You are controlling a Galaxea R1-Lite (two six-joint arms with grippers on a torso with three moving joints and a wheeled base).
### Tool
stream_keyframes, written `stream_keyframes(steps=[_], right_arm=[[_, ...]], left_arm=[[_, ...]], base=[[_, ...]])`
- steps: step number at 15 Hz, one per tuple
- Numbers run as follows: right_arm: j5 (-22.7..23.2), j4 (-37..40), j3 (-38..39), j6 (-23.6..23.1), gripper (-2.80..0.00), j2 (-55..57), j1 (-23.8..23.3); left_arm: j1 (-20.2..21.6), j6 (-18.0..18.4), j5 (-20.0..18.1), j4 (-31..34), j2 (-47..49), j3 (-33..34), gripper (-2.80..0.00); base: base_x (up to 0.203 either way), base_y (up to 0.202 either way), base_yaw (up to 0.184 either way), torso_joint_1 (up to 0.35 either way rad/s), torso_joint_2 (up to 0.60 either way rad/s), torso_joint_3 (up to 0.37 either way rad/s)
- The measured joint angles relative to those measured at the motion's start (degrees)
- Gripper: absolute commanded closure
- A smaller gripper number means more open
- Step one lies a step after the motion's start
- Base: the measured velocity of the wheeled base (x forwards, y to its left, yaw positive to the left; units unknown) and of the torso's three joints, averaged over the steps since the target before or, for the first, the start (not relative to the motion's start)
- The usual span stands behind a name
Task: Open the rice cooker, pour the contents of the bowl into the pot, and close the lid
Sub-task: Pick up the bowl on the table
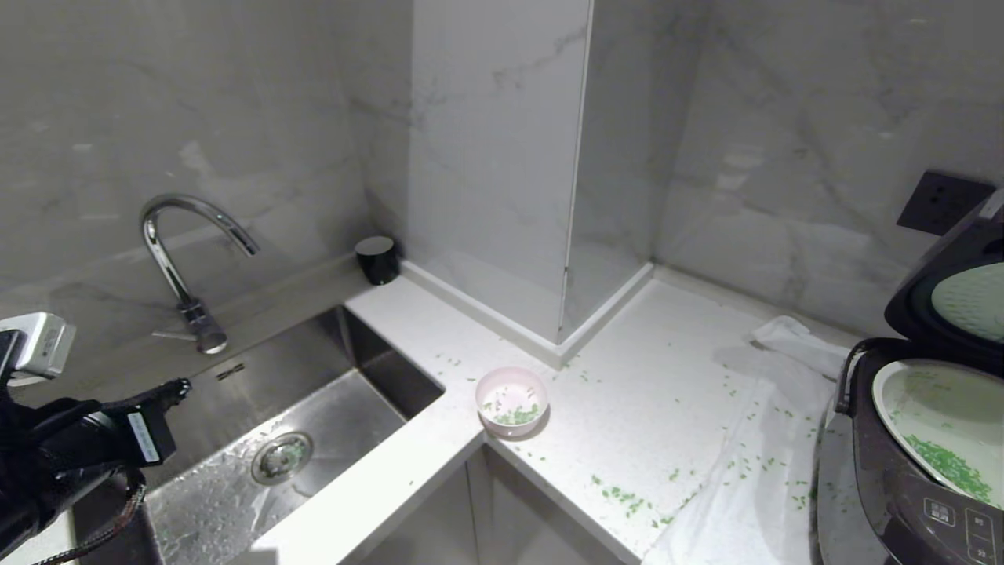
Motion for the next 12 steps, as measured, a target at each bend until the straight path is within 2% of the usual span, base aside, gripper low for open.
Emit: stream_keyframes(steps=[2, 4, 7, 9, 12], right_arm=[[0.0, 0.0, 0.0, 0.0, 0.00, 0.0, 0.0], [0.0, 0.0, 0.0, 0.0, 0.00, 0.0, 0.0], [0.0, 0.0, 0.0, 0.0, 0.00, 0.0, 0.0], [0.0, 0.0, 0.0, 0.0, 0.00, 0.0, 0.0], [0.0, 0.0, 0.0, 0.0, 0.00, 0.0, 0.0]], left_arm=[[-0.1, 0.7, 0.0, 0.5, -6.9, 1.5, 0.00], [-0.1, 3.1, 0.1, 3.1, -14.6, 3.0, 0.00], [0.0, 6.1, -0.1, 11.3, -27.6, 4.1, 0.00], [-0.1, 6.9, -0.5, 17.1, -35.5, 4.5, 0.00], [-0.1, 7.4, -0.8, 22.5, -45.5, 5.4, 0.00]], base=[[0.000, 0.000, 0.000, 0.000, 0.00, 0.000], [0.000, 0.000, 0.000, 0.000, 0.00, 0.000], [0.000, 0.000, 0.000, 0.000, 0.00, 0.000], [0.000, 0.000, 0.000, 0.000, 0.00, 0.000], [0.000, 0.000, 0.000, 0.000, 0.00, 0.000]])
